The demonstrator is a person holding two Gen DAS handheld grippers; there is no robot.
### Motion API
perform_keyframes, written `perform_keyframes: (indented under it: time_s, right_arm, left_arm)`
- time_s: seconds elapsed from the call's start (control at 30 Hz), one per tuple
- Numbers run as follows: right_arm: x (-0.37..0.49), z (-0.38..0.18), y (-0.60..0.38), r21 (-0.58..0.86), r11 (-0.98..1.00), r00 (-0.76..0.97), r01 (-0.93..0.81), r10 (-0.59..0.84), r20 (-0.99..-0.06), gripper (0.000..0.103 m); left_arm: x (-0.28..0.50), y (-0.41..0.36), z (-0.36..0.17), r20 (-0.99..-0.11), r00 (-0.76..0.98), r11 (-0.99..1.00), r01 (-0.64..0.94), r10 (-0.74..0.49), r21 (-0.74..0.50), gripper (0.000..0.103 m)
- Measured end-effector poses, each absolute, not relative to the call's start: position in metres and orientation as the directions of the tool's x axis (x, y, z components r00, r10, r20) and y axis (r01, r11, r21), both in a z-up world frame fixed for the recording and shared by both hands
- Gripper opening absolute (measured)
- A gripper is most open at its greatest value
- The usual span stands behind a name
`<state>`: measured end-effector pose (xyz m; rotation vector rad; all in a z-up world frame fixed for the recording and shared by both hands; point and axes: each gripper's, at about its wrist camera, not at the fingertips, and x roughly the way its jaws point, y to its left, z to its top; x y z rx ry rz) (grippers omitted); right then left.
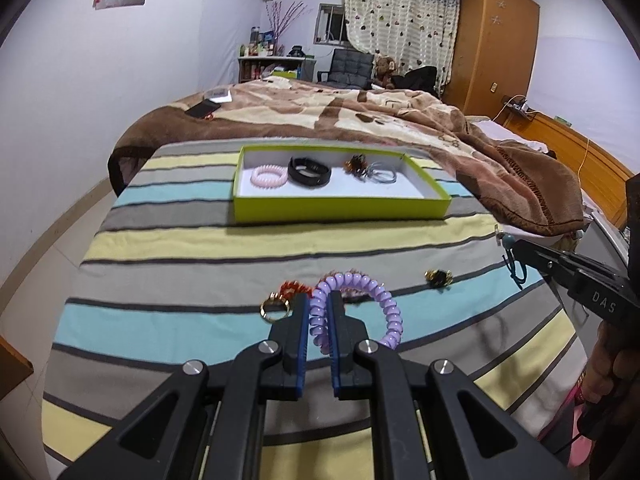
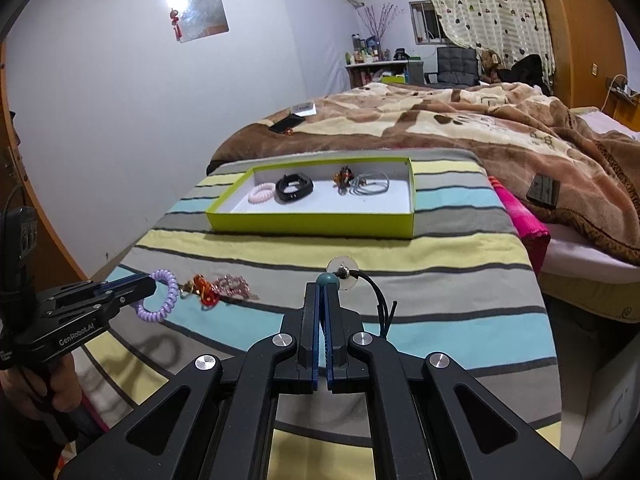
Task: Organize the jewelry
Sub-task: 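Carry the purple coil and black elastic over the lime-green box with both grippers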
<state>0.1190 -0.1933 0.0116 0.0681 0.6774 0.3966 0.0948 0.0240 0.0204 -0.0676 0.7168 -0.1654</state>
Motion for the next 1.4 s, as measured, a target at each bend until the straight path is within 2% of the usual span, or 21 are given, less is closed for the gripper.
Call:
perform_keyframes:
  time_s: [0.87,1.4]
  right_arm:
    - [0.174,0.035,-0.184,0.164,0.924,0.736,-0.347,0.376,-0.563,0.001]
    - [0.246,0.027,-0.175,0.129,0.937,0.728,-0.325,0.335,-0.599,0.001]
  left_arm:
    - [0.16,0.025,0.049,-0.611,0.774,0.986,0.152,-0.163,-0.07,0.009]
    - [0.231,0.044,0.038,-0.632,0.768,0.994,0.095,-0.103,-0.047,0.01]
